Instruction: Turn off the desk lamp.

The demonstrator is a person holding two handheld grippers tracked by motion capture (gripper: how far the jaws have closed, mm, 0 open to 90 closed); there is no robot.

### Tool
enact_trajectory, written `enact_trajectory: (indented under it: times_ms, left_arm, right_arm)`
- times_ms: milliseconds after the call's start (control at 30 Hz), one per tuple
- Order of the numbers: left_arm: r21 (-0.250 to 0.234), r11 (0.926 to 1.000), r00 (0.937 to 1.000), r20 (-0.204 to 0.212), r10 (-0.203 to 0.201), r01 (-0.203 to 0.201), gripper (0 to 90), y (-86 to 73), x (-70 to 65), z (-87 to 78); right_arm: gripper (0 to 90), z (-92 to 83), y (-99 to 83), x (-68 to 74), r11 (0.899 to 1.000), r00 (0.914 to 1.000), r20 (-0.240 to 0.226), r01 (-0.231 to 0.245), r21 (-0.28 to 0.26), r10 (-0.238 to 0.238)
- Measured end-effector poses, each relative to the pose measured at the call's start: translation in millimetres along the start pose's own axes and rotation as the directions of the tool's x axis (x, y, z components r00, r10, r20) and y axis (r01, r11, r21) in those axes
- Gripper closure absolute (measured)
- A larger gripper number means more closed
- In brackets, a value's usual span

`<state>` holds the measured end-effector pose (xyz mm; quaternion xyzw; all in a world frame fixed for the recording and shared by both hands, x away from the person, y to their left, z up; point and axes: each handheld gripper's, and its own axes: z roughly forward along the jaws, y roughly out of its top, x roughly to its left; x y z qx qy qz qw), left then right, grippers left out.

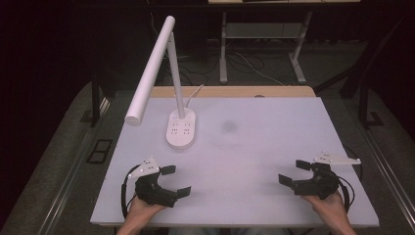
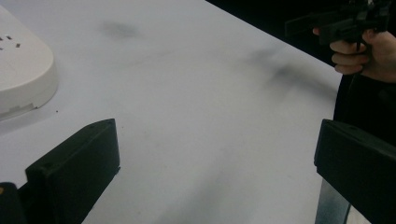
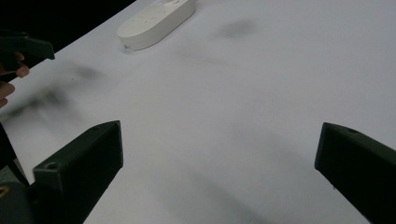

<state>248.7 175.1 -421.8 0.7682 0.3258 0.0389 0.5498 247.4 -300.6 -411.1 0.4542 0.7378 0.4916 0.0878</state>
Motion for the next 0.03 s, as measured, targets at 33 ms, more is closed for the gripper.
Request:
enact_trajectory:
  times_ms: [33]
  left_arm:
    - [0.000,1.0000,1.0000,-0.002,0.000,0.000,0.0,0.1,0.2,-0.3]
  right_arm:
    - [1.1,-1.0,-2.3,-0.5,1.000,1.0000,0.000,0.001,-0.003,-0.001]
